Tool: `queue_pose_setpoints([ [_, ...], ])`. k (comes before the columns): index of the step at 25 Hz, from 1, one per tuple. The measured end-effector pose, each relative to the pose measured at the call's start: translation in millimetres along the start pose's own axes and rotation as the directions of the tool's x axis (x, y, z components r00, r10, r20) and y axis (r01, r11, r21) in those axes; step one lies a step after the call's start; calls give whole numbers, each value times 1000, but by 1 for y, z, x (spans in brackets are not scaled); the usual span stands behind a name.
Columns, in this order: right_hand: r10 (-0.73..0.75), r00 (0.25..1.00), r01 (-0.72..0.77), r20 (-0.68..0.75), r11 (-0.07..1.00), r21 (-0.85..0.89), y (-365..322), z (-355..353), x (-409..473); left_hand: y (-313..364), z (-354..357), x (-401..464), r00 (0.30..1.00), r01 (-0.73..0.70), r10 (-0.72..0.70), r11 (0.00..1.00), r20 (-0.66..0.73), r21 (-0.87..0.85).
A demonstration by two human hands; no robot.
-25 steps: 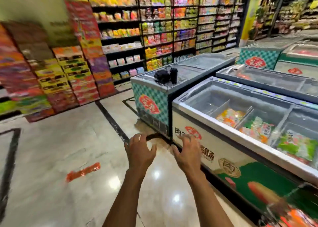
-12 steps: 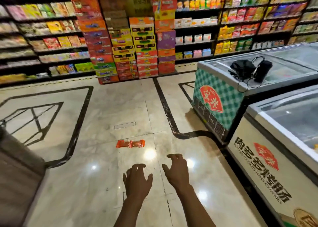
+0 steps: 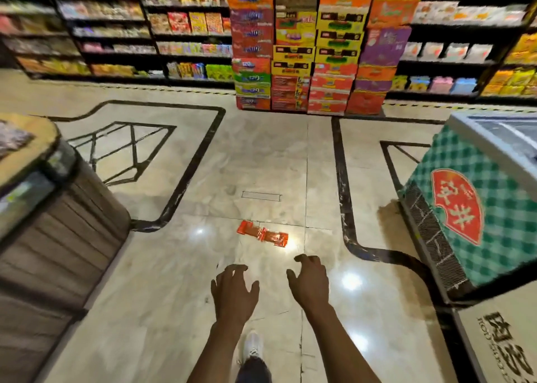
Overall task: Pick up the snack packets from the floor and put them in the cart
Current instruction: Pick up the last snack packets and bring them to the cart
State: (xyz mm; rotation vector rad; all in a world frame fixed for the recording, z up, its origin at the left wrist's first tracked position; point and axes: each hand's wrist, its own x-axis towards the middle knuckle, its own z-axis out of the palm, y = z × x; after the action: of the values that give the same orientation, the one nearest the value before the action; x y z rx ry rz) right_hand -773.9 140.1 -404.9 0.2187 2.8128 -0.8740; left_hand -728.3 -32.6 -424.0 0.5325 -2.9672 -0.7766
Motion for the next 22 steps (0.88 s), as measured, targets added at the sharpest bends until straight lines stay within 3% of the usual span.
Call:
queue_pose_setpoints([
  [4,-6,999,10,51,996,-84,-35,23,88,8,11,102,1000,-18,18,999,-9,-32],
  [10,37,996,-30,77,995,-97,-71,30,201,41,21,224,995,-27,25,999,99,24],
  [16,86,983,-68,165,992,-110,-72,53,326,63,59,323,974,49,-68,995,216,91],
  [22,72,964,-45,257,993,-109,-65,103,447,58,104,439,963,30,-79,981,256,193],
])
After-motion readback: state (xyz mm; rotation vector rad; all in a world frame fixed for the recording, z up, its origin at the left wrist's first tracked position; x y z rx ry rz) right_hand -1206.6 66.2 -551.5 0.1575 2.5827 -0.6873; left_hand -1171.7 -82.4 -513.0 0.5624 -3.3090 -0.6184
